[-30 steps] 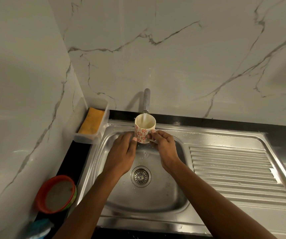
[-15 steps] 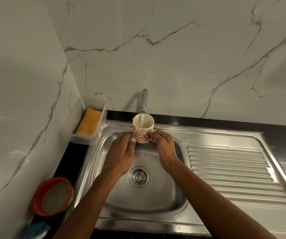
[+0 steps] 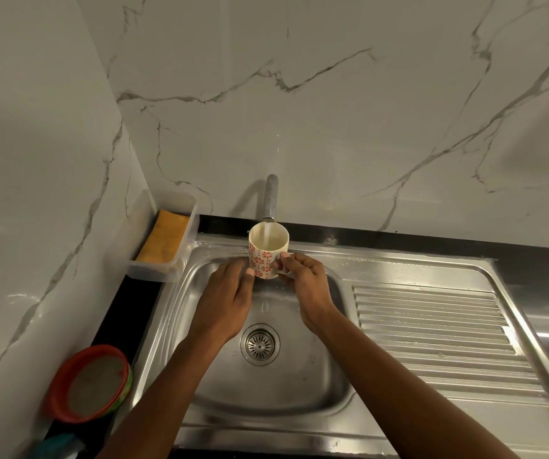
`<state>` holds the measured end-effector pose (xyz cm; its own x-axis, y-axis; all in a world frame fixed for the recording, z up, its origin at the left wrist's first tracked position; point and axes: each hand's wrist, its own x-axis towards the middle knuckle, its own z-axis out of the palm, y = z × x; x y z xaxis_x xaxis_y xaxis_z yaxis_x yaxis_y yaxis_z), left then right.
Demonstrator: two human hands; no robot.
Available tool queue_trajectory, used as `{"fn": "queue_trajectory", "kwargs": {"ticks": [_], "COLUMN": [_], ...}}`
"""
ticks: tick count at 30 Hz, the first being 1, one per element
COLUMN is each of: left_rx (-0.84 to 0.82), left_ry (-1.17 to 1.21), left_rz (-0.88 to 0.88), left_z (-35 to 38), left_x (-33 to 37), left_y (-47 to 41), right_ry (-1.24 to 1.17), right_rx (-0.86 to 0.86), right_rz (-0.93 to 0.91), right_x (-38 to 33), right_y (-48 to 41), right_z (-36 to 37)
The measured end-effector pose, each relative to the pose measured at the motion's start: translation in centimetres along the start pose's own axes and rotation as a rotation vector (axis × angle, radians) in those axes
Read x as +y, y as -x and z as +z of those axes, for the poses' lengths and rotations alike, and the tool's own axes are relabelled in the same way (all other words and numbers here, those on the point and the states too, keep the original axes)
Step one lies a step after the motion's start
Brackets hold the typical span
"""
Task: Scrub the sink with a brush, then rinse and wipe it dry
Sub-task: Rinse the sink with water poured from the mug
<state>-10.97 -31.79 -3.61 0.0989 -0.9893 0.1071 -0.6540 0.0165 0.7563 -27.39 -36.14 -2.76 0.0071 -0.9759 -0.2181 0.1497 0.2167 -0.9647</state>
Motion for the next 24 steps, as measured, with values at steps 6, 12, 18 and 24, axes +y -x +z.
{"fn": "queue_trajectory", "kwargs": {"ticks": [6, 12, 18, 24], "left_rx": [-0.001, -0.003, -0.007, -0.003], "left_ry": [0.013, 0.020, 0.007, 0.006], "left_rz": [-0.011, -0.026, -0.013, -0.014], "left_z": [-0.3, -0.5, -0.3, -0.3], "left_x": [0.3, 0.1, -0.7, -0.9], "left_y": [0.1, 0.1, -0.2, -0.4], "right_ry": [0.009, 0.004, -0.016, 0.002], "right_rx": [0.008, 0.010, 0.015, 0.017], "right_rz": [-0.002, 0.022, 0.031, 0.035], "right_x": [0.2, 0.4, 0.4, 0.5], "right_y": [0.0, -0.3, -0.5, -0.8], "right_z": [0.1, 0.3, 0.4, 0.3]}}
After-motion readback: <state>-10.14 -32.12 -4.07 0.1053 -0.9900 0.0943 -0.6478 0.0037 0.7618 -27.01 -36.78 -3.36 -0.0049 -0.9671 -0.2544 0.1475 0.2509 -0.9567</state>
